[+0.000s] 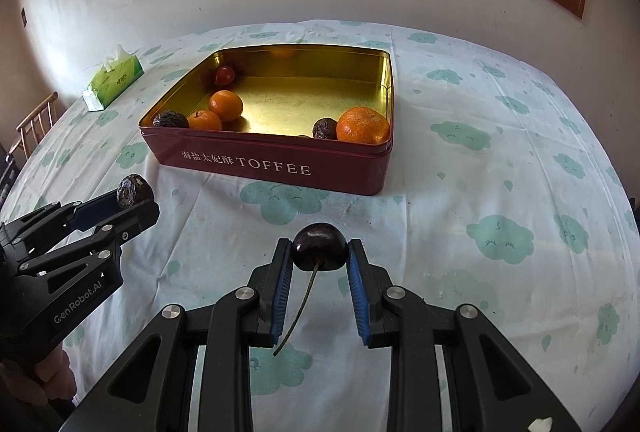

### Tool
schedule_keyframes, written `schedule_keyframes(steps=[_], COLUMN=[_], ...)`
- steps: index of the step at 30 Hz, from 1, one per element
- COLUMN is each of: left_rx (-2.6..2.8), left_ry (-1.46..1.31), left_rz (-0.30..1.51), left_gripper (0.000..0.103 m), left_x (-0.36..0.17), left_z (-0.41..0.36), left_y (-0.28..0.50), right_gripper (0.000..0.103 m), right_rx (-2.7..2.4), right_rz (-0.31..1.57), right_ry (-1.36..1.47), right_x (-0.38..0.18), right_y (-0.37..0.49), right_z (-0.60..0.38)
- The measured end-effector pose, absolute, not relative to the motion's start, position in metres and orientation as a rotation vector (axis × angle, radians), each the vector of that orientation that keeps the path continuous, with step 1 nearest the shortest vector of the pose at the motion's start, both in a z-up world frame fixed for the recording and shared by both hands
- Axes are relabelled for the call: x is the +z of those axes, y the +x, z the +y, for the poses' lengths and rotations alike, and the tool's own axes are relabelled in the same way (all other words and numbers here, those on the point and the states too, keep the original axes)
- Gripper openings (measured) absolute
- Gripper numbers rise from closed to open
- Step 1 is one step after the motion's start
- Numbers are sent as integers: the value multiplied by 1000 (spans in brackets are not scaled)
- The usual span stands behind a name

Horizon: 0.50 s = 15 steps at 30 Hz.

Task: Organize fruits
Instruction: 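Lift and carry the wrinkled fruit and cherry over the red tin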

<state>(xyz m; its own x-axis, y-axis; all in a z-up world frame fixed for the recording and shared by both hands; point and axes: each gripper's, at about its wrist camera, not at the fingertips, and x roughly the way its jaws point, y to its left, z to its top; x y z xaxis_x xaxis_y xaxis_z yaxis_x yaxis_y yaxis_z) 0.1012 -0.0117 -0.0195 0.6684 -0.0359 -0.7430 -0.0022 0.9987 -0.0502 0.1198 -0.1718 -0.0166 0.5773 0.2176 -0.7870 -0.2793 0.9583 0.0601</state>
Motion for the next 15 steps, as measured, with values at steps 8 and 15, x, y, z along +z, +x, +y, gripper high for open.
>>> schedule_keyframes(steps=[8, 15], left_rx=[-25, -28], left_ry=[-43, -63], left_rz=[815, 813], left_gripper=[34, 35], left_x=[-7, 1], left_z=[-10, -1], left_y=[105, 114], right_gripper=[26, 26], right_rx=[300, 306], right_rz=[892, 880], right_ry=[-74, -78], right_x=[-5, 4], right_y=[126, 135], right_z=[-169, -167])
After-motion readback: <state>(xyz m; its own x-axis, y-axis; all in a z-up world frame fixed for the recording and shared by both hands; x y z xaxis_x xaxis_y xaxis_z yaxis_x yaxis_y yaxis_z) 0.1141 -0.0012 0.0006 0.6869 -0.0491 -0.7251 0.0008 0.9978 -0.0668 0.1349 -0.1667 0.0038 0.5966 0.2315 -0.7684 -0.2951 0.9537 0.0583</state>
